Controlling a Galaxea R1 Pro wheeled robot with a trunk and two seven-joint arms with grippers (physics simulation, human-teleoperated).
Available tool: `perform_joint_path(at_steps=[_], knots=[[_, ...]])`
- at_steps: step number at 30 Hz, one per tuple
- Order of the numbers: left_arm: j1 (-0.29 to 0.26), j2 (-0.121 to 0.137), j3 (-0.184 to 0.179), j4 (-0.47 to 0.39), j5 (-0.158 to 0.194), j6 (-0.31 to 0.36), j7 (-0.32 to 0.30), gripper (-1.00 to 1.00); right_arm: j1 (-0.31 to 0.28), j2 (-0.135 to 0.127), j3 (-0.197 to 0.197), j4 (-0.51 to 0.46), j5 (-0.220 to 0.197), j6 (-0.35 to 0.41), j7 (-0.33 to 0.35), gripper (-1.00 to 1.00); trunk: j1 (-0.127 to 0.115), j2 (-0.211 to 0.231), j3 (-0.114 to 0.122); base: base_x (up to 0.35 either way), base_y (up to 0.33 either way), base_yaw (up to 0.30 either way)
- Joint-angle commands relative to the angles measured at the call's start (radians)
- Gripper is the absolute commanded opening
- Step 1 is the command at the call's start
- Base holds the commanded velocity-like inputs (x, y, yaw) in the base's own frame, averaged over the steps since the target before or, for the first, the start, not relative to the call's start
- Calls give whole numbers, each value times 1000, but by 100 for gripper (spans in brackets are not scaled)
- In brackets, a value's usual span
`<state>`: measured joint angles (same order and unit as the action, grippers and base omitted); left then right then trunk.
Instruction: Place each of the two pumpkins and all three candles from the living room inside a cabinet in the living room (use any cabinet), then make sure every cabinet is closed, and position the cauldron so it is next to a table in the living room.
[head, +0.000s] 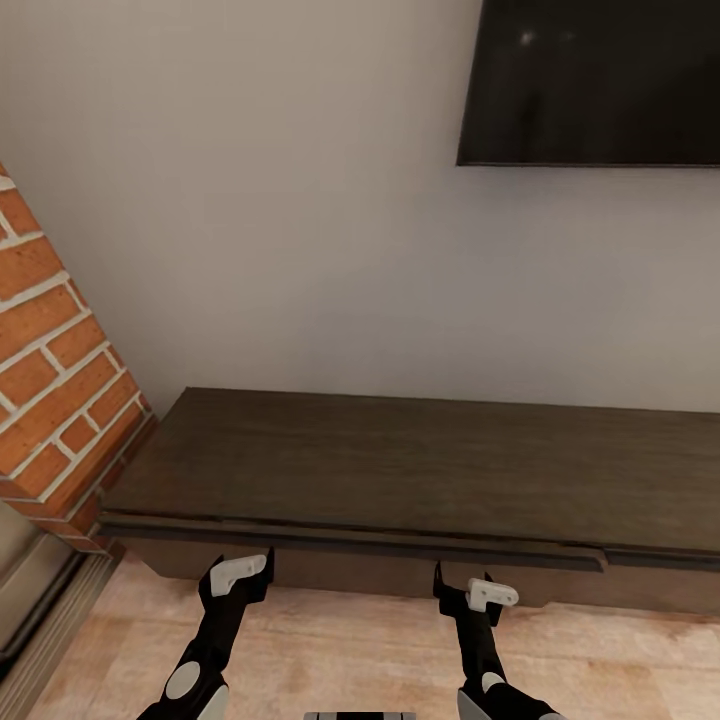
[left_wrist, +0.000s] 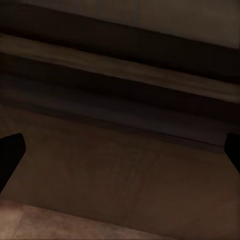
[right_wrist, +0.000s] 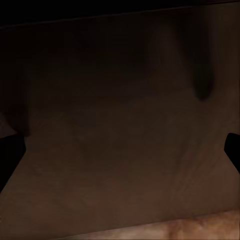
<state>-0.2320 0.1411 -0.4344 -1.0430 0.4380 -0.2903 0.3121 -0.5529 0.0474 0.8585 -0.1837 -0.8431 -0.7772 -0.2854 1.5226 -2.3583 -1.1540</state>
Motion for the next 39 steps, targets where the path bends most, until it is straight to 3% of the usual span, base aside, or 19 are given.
perform_joint_path(at_steps=[1,7,25,28,32,34,37,39], knots=[[-1,2,-6,0,8,-6,7,100,-1,0,12,0,4,-1,-8,100,0,0,-1,109,0,0],[-1,3,-7,0,7,-7,9,100,-1,0,11,0,4,-1,-8,100,0,0,-1,-69,0,0],[-1,4,-6,-3,7,-7,8,100,-1,-3,11,-2,4,5,-10,100,0,0,-1,-329,0,0],[-1,4,-7,-10,7,-6,5,100,-1,-6,9,-6,3,16,-9,100,0,0,-1,-337,0,0],[-1,9,-8,-38,7,14,2,100,-1,-7,7,-15,-2,93,18,100,0,0,-1,-337,0,0],[1,23,-11,-73,12,78,1,100,-1,-8,-6,-17,-16,183,85,100,0,0,-1,-336,0,0],[1,35,-4,-108,21,187,1,100,-1,-9,-57,-33,-62,277,163,100,0,0,-1,-240,0,0],[2,39,12,-140,26,296,2,100,-1,-10,-93,-72,-91,350,231,100,0,0,-1,-95,0,0]])
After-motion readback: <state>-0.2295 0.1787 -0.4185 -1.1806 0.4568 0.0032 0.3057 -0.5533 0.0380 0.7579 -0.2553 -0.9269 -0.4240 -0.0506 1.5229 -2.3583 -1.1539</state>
